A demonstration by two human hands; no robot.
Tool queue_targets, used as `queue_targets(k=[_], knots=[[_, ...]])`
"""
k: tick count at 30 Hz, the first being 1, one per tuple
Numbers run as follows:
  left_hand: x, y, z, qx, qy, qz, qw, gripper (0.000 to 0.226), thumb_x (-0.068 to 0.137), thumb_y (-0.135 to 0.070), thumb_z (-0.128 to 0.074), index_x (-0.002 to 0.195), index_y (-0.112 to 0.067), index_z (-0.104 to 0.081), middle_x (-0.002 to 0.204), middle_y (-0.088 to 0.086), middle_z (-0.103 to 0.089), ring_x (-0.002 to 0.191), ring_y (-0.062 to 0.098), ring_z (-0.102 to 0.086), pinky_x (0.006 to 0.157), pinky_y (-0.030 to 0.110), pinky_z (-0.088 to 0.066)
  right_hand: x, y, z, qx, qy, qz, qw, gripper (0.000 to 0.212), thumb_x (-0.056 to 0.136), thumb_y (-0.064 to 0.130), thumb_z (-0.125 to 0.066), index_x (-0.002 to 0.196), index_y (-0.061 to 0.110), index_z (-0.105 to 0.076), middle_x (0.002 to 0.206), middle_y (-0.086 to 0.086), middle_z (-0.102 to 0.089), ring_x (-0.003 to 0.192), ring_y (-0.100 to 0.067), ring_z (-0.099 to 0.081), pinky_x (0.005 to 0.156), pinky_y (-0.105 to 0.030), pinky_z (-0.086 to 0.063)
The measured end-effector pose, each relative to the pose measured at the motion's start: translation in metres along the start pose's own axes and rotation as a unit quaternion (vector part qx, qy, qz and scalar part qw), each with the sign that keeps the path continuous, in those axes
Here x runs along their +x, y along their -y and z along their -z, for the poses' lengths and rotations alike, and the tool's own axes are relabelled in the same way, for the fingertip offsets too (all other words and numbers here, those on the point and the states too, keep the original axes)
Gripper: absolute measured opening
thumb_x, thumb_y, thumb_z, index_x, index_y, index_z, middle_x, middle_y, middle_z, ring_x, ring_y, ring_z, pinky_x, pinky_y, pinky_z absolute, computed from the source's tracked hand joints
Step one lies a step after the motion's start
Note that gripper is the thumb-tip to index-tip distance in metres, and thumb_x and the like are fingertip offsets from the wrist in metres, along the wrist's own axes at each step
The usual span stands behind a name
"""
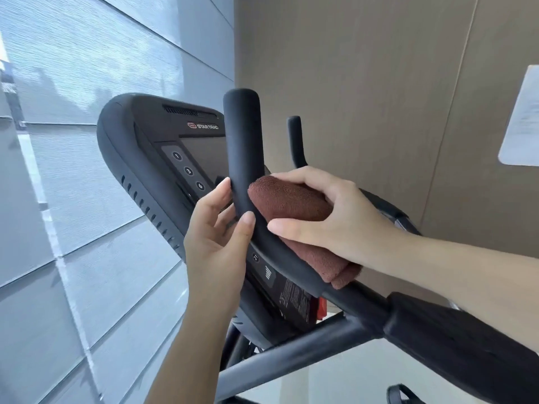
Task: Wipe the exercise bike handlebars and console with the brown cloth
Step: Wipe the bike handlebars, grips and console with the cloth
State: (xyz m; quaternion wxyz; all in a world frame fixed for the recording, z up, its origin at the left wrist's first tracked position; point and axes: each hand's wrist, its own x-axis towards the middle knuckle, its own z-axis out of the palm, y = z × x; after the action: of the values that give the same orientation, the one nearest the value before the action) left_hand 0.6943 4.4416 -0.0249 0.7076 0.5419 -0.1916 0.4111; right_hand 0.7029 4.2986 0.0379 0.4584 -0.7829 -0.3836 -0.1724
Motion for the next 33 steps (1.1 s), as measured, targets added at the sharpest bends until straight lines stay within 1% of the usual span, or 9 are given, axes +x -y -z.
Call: queue_targets(k=[4, 8, 12, 16, 20, 23, 26, 29, 33], knots=[[0.004, 0.007, -0.006, 0.023, -0.023, 0.008, 0.999, 0.043, 0.085, 0.009, -0.055, 0.113, -0.023, -0.053, 0.114, -0.01, -0.059, 0.1, -0.003, -0.059, 0.082, 0.013, -0.047, 0.003, -0.01, 0.005, -0.033, 0.066, 0.002, 0.997, 0.06, 0.064, 0.028, -0.082, 0.114, 0.043, -0.053, 0.096, 0.033, -0.059, 0.086, 0.021, -0.052, 0.07, 0.004, -0.035], [0.003, 0.012, -0.005, 0.028, -0.047, 0.051, 0.997, 0.039, 0.085, 0.007, -0.056, 0.113, -0.02, -0.054, 0.118, 0.003, -0.061, 0.102, 0.009, -0.061, 0.087, 0.025, -0.051, 0.003, -0.021, 0.002, -0.032, 0.121, 0.009, 0.992, 0.064, 0.067, 0.024, -0.077, 0.12, 0.044, -0.048, 0.102, 0.025, -0.058, 0.092, 0.01, -0.054, 0.078, -0.004, -0.041], [0.015, 0.006, -0.006, 0.008, -0.075, 0.078, 0.994, 0.041, 0.084, 0.012, -0.052, 0.118, -0.009, -0.051, 0.115, 0.009, -0.062, 0.097, 0.019, -0.062, 0.074, 0.025, -0.054, 0.016, -0.026, 0.006, -0.032, 0.188, 0.044, 0.981, 0.061, 0.068, 0.021, -0.074, 0.118, 0.045, -0.05, 0.104, 0.029, -0.056, 0.094, 0.014, -0.051, 0.077, 0.0, -0.037], [0.008, -0.002, -0.001, 0.044, -0.104, 0.098, 0.989, 0.04, 0.088, 0.009, -0.048, 0.123, -0.011, -0.05, 0.114, 0.009, -0.061, 0.101, 0.022, -0.058, 0.078, 0.024, -0.052, 0.015, -0.039, 0.007, 0.02, 0.235, 0.086, 0.968, 0.056, 0.069, 0.017, -0.074, 0.114, 0.044, -0.053, 0.107, 0.021, -0.061, 0.094, 0.011, -0.053, 0.076, 0.001, -0.037], [-0.015, -0.005, -0.006, 0.091, -0.118, 0.1, 0.984, 0.039, 0.091, 0.008, -0.044, 0.12, -0.016, -0.053, 0.111, 0.003, -0.064, 0.097, 0.017, -0.061, 0.074, 0.02, -0.053, 0.009, -0.055, 0.011, 0.109, 0.157, 0.101, 0.976, 0.061, 0.071, 0.025, -0.075, 0.117, 0.05, -0.042, 0.108, 0.029, -0.053, 0.098, 0.015, -0.048, 0.079, 0.003, -0.034], [-0.015, -0.008, -0.021, 0.102, -0.135, 0.097, 0.981, 0.037, 0.092, 0.007, -0.04, 0.119, -0.016, -0.053, 0.113, 0.005, -0.063, 0.095, 0.015, -0.062, 0.069, 0.019, -0.053, 0.042, -0.056, 0.019, 0.191, 0.05, 0.1, 0.975, 0.053, 0.075, 0.022, -0.073, 0.117, 0.037, -0.044, 0.107, 0.027, -0.052, 0.098, 0.014, -0.051, 0.083, -0.002, -0.038], [-0.014, -0.012, -0.034, 0.113, -0.151, 0.101, 0.977, 0.034, 0.092, 0.003, -0.045, 0.114, -0.02, -0.057, 0.106, 0.002, -0.066, 0.085, 0.008, -0.066, 0.064, 0.017, -0.052, 0.07, -0.049, 0.011, 0.276, 0.017, 0.106, 0.955, 0.048, 0.078, 0.015, -0.072, 0.118, 0.023, -0.049, 0.103, 0.024, -0.054, 0.091, 0.017, -0.052, 0.082, -0.003, -0.039], [-0.022, -0.012, -0.042, 0.161, -0.181, 0.103, 0.965, 0.035, 0.09, -0.001, -0.052, 0.118, -0.021, -0.057, 0.104, 0.003, -0.066, 0.087, 0.011, -0.065, 0.065, 0.02, -0.054, 0.063, -0.056, -0.005, 0.378, 0.043, 0.066, 0.922, 0.045, 0.078, 0.011, -0.072, 0.116, 0.024, -0.051, 0.101, 0.019, -0.058, 0.085, 0.016, -0.056, 0.076, -0.002, -0.042], [-0.028, -0.009, -0.055, 0.183, -0.23, 0.089, 0.952, 0.036, 0.089, 0.002, -0.053, 0.119, -0.018, -0.058, 0.098, 0.0, -0.069, 0.082, 0.01, -0.067, 0.065, 0.022, -0.055, 0.026, -0.093, -0.006, 0.394, 0.168, 0.067, 0.901, 0.045, 0.076, 0.011, -0.072, 0.112, 0.032, -0.055, 0.105, 0.012, -0.066, 0.094, 0.004, -0.061, 0.08, -0.009, -0.046]])
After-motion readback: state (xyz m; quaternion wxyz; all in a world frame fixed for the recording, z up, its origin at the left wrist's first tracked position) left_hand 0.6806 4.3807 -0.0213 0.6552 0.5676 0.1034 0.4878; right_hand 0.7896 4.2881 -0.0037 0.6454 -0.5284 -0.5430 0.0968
